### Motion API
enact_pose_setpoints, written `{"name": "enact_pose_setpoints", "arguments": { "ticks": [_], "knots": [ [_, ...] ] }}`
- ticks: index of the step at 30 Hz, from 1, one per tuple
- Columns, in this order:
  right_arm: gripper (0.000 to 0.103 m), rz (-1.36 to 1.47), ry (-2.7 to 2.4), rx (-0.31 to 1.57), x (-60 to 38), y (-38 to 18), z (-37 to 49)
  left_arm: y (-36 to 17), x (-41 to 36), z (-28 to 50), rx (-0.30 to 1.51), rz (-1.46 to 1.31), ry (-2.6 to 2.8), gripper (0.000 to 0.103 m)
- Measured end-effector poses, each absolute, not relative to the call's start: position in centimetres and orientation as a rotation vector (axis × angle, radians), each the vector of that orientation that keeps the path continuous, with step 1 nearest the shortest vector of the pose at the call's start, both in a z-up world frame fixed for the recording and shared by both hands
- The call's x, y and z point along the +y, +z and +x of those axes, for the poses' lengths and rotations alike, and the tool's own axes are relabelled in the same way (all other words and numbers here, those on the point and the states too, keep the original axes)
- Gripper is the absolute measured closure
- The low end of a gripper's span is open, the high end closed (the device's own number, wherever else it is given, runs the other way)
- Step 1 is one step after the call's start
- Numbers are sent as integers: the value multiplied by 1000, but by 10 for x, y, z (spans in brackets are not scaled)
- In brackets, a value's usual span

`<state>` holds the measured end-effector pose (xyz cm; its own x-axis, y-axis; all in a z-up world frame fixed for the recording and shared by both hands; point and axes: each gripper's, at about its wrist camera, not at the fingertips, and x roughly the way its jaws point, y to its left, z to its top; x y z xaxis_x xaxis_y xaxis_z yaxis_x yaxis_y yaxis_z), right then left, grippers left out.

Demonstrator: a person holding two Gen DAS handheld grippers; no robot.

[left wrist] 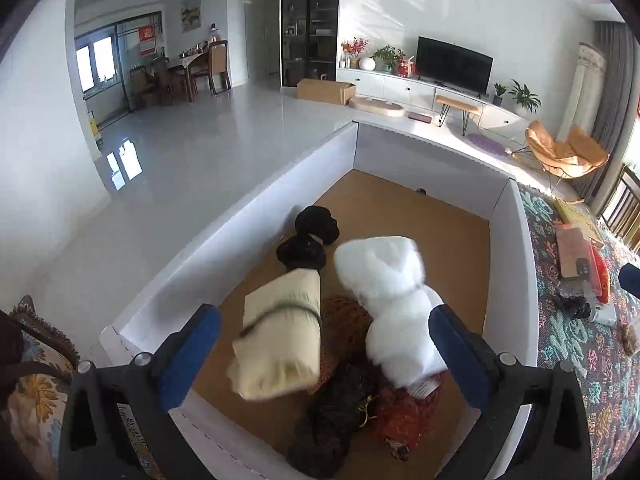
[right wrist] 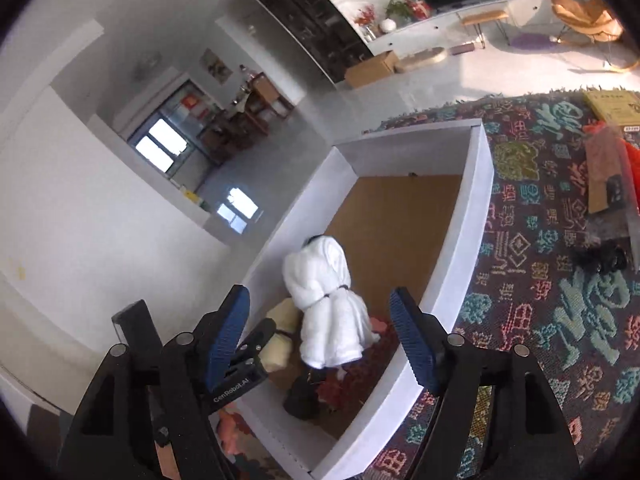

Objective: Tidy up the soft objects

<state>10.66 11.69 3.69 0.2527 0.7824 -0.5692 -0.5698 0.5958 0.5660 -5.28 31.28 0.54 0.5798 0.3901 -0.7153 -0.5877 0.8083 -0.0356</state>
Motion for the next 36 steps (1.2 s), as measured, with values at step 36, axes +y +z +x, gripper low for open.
{"name": "enact_pose_setpoints", "arguments": {
  "ticks": [36],
  "knots": [
    [19, -36, 21, 868, -172, -129, 152, -130, 24, 114, 947, -14, 18, 0]
  ]
}}
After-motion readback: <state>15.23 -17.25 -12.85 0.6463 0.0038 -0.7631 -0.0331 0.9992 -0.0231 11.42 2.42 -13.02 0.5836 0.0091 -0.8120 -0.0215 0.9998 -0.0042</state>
